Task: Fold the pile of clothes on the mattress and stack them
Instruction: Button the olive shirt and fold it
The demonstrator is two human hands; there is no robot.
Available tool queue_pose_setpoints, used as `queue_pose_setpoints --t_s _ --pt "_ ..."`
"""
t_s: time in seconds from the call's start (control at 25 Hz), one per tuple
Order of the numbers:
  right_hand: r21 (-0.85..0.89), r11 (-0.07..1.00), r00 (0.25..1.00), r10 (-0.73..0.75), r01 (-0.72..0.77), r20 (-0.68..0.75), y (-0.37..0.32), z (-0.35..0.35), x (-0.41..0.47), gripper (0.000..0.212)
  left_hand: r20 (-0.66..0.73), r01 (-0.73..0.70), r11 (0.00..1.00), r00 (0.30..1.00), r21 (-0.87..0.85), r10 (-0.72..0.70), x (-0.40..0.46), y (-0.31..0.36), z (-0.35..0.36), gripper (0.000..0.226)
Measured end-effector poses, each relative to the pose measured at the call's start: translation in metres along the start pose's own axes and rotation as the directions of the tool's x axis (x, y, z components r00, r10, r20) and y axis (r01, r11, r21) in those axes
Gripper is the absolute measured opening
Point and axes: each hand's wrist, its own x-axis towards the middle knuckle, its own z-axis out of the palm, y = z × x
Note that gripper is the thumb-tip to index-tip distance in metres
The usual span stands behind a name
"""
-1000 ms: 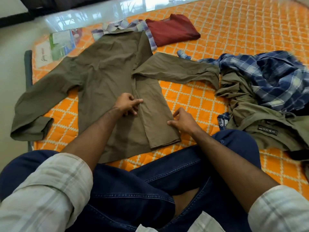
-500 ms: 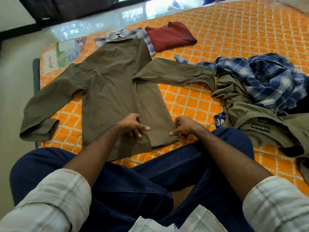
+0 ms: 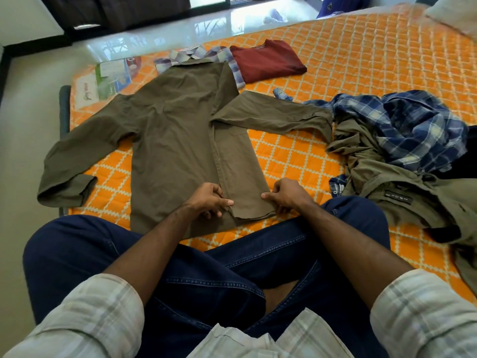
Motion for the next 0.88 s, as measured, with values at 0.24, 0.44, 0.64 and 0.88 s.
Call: queue_pose_setpoints --t_s 0.24,0.44,0.64,0.88 --pt "-0.038 0.999 0.995 -0.019 0.015 -0.098 -0.002 0.0 0.008 0.029 -0.002 0.017 0.999 1.0 -0.051 -0.017 -0.001 0.003 0.001 0.026" --pt "0.066 0.998 1.0 -0.006 0.005 0.016 -0.001 -0.007 0.011 0.023 0.055 0.04 0.999 0.998 -0.02 -0.039 0.0 0.005 -0.003 0.027" --pt "-0.003 1.0 0.968 0.015 -0.014 0.249 0.0 -0.012 0.004 0.043 0.203 0.067 0.983 0.974 0.169 -0.101 -0.01 0.006 -0.003 0.04" --pt "-0.098 0.994 0.963 -0.015 0.043 0.27 -0.003 -0.01 0.003 0.047 0.265 0.092 0.97 0.952 0.224 -0.151 -0.013 0.01 -0.001 0.045"
